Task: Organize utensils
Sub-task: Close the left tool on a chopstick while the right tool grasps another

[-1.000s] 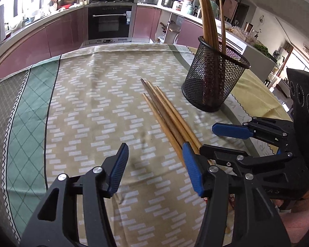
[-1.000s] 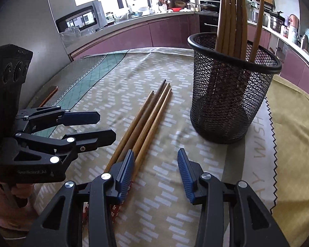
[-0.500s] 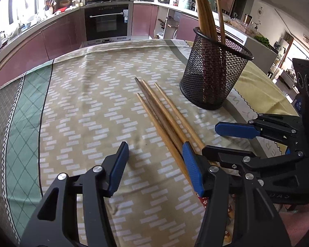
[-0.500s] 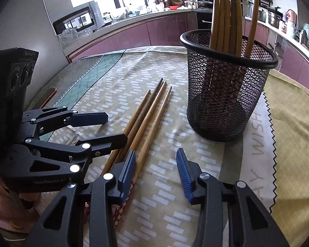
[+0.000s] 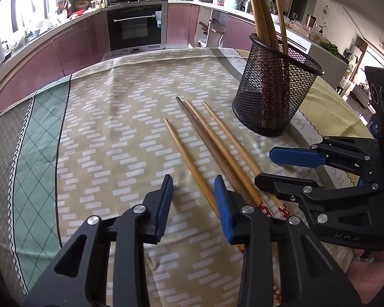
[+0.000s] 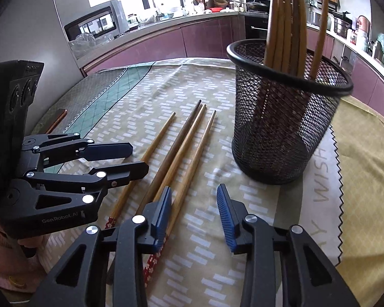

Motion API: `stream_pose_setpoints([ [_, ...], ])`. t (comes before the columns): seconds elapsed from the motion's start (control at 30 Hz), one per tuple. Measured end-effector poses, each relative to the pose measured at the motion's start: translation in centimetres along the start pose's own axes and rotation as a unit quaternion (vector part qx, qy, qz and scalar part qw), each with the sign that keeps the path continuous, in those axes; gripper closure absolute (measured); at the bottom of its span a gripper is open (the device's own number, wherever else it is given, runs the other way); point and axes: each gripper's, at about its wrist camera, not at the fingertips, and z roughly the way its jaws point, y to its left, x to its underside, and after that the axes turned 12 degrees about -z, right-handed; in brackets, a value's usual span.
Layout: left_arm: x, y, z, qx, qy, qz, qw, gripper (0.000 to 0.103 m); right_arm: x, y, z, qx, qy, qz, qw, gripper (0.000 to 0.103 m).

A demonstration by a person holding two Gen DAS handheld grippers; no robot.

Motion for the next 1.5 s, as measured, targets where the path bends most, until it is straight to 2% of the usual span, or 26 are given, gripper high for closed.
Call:
stream_pose_setpoints([
  [0.23, -0.6, 0.2, 0.4, -0.007, -0.003, -0.009, 0.9999, 0.085, -0.3, -0.2, 0.3, 0.002, -0.003, 0.005, 1.000, 0.081],
  [0.3, -0.6, 0.4, 0.4, -0.005, -0.003, -0.015, 0.9999, 0.087, -0.2, -0.3, 0.2, 0.001, -0.002, 0.007, 1.000, 0.089],
  [0.5, 0.0, 0.9, -0.1, -0.001, -0.001, -0.027, 0.9996, 0.095, 0.5, -0.5, -0.5, -0.007, 0.004, 0.013, 1.000, 0.097],
  [0.87, 0.1, 0.5, 0.1, -0.008, 0.000, -0.016, 0.9998, 0.093, 0.3, -0.5, -0.2, 0.004, 0.005, 0.005, 1.000, 0.092],
  [1.0, -0.1, 0.6, 0.2, -0.011, -0.001, -0.022, 0.9997, 0.096, 0.3, -0.8, -0.2, -0.002, 0.002, 0.013, 1.000, 0.097],
  [1.13, -0.1, 0.9, -0.1, -0.008, -0.003, -0.036, 0.9993, 0.096, 0.7, -1.2, -0.7, -0.012, -0.005, 0.024, 1.000, 0.097],
  [1.37, 0.6, 0.3, -1.6, 0.036, -0.006, -0.018, 0.9992, 0.096, 0.9, -0.5, -1.9, -0.037, -0.019, 0.002, 0.999, 0.097],
  [1.5, 0.9, -0.3, -0.8, 0.038, 0.011, -0.008, 0.9992, 0.096, 0.8, -0.3, -1.4, -0.039, -0.010, 0.000, 0.999, 0.097],
])
